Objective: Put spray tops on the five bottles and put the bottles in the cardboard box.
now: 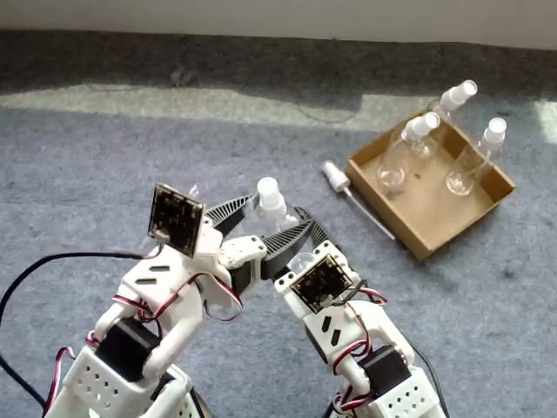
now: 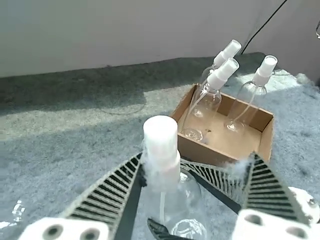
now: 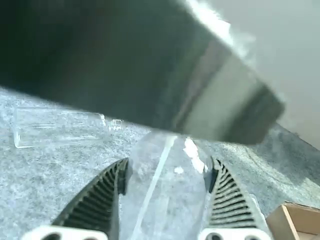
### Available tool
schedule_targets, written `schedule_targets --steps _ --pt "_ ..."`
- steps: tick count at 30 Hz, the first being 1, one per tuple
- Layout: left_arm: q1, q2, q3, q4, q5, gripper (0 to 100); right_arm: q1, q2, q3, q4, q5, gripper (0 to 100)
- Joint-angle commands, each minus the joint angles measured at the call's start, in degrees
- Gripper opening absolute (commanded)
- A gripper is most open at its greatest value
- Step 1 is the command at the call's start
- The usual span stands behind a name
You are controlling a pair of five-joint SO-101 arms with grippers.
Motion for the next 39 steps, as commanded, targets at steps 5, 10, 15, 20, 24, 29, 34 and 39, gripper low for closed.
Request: schedule_targets --steps 5,10,15,20,24,29,34,39 --pt "-1.2 -12.9 -0.9 10.3 -1.0 28 -0.3 -1.2 6.5 -0.7 0.8 8.0" --pt "-1.2 -18.3 -0.9 14.5 -1.0 28 -0.3 -1.2 6.5 -0.7 0.8 8.0" --pt "-1.3 -21.8 -0.9 20.0 -3.3 27 -0.2 -1.2 6.5 -0.7 0.8 8.0" --pt "-2.9 -24.3 -3.0 24.7 -5.1 11 2.3 -1.2 6.5 -1.0 0.8 8.0" --pt "-8.6 -24.3 -5.3 26.9 -6.2 1 3.7 -1.2 6.5 -1.0 0.8 8.0" --pt "-12.4 -24.3 -5.2 29.6 -6.2 3 3.7 -1.2 6.5 -1.0 0.7 8.0" --pt "-12.5 -24.3 -5.1 33.3 -5.9 0 3.7 -1.2 6.5 -2.2 0.7 8.0" --pt "-12.4 -24.3 0.0 33.8 -5.9 0 3.7 -1.1 6.5 -2.8 0.7 8.0"
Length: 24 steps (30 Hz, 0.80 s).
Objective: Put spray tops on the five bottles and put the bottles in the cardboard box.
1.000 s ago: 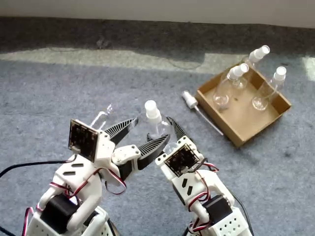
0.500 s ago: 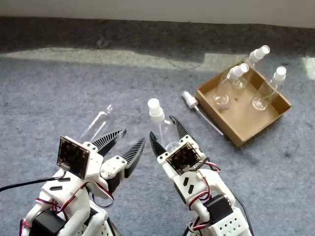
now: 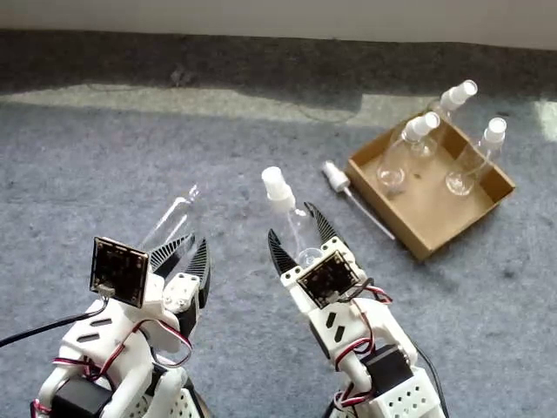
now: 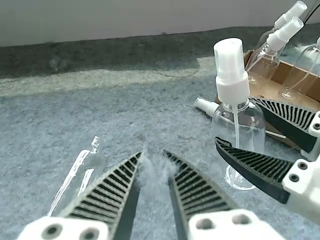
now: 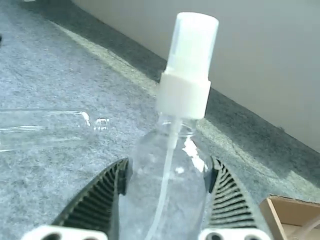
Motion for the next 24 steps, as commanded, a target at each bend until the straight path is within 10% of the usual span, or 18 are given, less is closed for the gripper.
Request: schedule_targets --steps 1,10,24 --pt "-0.8 -0.7 4.1 -0.2 -0.3 0 0.8 -1.1 6.5 -1.9 0.7 8.0" --pt "5.1 -0.7 16.9 -14.8 5.9 0 0.8 -1.1 6.5 -1.9 0.7 8.0" --pt "7.6 -0.7 17.9 -8.9 8.2 0 0.8 -1.1 6.5 -2.2 0.7 8.0"
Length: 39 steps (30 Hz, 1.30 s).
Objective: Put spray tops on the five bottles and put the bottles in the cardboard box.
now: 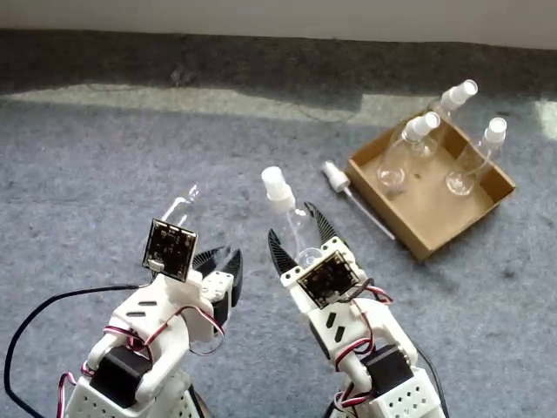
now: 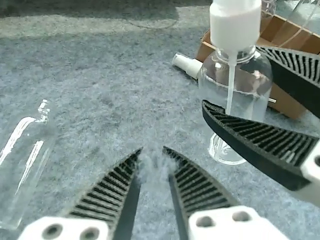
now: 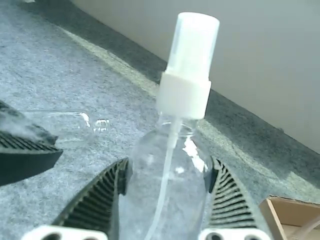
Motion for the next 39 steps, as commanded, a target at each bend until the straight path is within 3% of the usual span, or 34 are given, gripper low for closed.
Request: schedule_targets --steps 1,39 --pt "0.2 -0.7 -0.2 3.4 0.8 0 0.8 -1.1 6.5 -2.2 0.7 8.0" --pt "0.3 -0.7 3.2 4.0 0.9 0 0.9 -0.8 6.5 -1.8 0.8 8.0"
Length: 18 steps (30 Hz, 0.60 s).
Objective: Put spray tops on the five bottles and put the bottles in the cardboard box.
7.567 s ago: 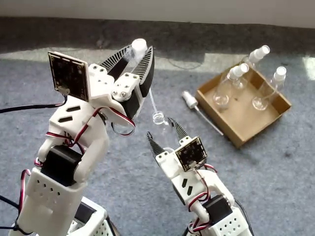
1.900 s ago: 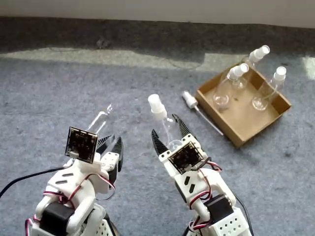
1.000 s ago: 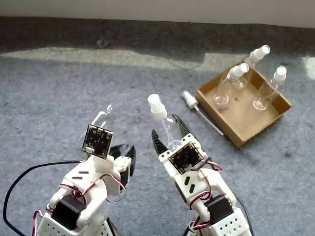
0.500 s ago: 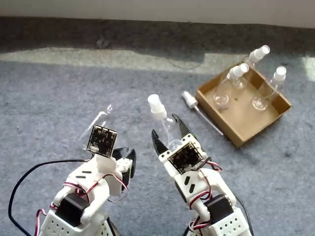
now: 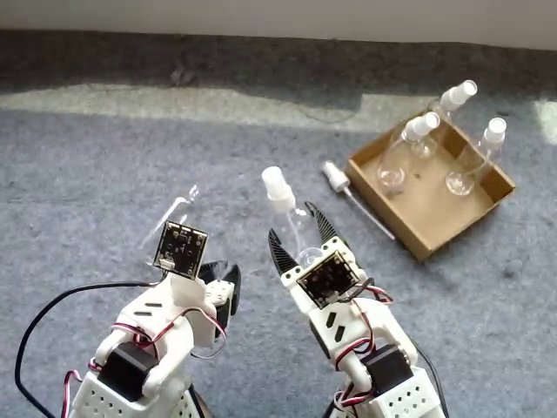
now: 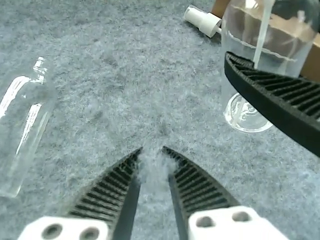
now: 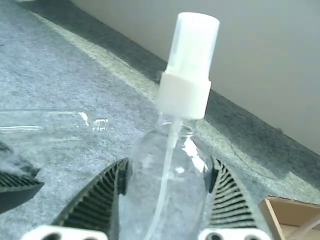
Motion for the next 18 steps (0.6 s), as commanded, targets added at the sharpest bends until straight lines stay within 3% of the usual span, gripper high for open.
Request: schedule_targets --steps 1,18 --pt "0.3 -0.7 -0.6 -0.4 0.7 0 0.7 -0.8 6.5 -1.7 0.4 8.0" --pt "0.3 -0.7 -0.3 -0.4 0.6 0 0.7 -1.1 6.5 4.1 0.4 8.0"
